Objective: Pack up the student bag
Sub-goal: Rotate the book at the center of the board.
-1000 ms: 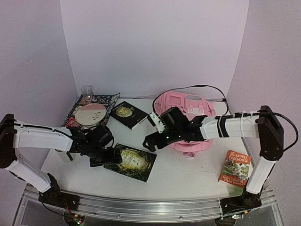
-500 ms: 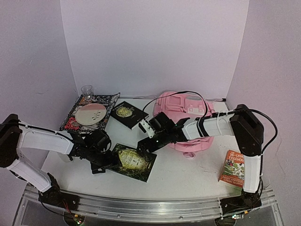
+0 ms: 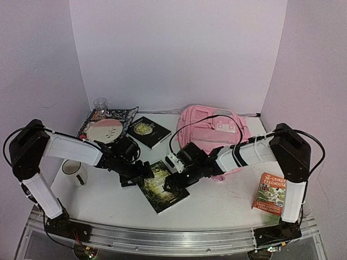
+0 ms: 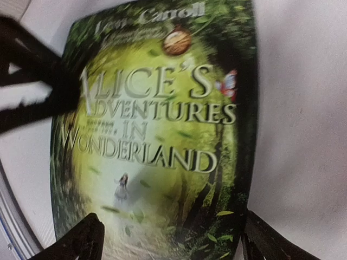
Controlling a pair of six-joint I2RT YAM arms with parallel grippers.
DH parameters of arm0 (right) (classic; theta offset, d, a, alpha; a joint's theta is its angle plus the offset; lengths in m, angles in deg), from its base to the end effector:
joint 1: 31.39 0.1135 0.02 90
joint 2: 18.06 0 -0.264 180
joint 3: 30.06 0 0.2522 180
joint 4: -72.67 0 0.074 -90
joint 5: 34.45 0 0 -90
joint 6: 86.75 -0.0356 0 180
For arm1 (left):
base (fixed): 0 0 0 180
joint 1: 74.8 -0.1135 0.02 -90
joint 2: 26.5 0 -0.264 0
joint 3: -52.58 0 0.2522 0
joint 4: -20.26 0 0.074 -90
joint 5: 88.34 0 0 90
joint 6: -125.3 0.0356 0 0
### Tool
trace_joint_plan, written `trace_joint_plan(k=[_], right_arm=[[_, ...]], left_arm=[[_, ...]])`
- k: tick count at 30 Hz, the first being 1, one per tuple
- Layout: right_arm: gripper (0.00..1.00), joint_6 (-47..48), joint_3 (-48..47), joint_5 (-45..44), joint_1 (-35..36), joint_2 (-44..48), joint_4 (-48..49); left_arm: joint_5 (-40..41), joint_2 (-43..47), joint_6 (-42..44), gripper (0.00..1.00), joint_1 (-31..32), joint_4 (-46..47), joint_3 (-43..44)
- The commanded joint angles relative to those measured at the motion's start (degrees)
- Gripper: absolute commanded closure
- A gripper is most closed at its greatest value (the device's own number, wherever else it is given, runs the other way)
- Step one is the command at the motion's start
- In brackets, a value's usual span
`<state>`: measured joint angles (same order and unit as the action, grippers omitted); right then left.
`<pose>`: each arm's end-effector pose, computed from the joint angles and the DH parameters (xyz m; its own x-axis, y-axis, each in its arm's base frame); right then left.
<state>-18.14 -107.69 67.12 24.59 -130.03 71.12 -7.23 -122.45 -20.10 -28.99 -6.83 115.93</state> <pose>0.2264 0.3481 0.1522 -0.6347 -0.3016 -0.7115 -0.7211 0.5622 0.4049 0.2156 -0.2296 0.1460 -0.9696 -0.1693 -0.1768 -0.0622 0.8688 -0.4912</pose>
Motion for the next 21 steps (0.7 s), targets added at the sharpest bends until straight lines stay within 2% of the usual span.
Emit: trace_joint_plan(k=[1, 4, 8, 14, 21], right_arm=[[0.14, -5.8, 4.5, 4.3, 4.2, 4.4, -0.5], [0.14, -8.6, 6.8, 3.8, 4.5, 6.6, 1.9], [0.12, -13.0, 6.9, -2.0, 4.2, 7.7, 2.0], [0.12, -19.3, 7.1, -4.9, 2.4, 8.1, 2.9], [0.13, -24.0, 5.8, -4.9, 2.1, 5.6, 4.6]], left_arm=[[0.2, -8.3, 7.1, 0.06, -2.4, 0.5, 5.9], [-1.3, -12.3, 9.9, 0.06, -2.9, 0.5, 10.3], [-2.8, -13.5, 11.3, 0.06, -2.9, 0.3, 12.4], [-0.9, -6.7, 10.3, 0.02, -2.9, -1.4, 5.2], [-5.7, -2.5, 8.3, 0.02, -2.9, -1.6, -2.8]])
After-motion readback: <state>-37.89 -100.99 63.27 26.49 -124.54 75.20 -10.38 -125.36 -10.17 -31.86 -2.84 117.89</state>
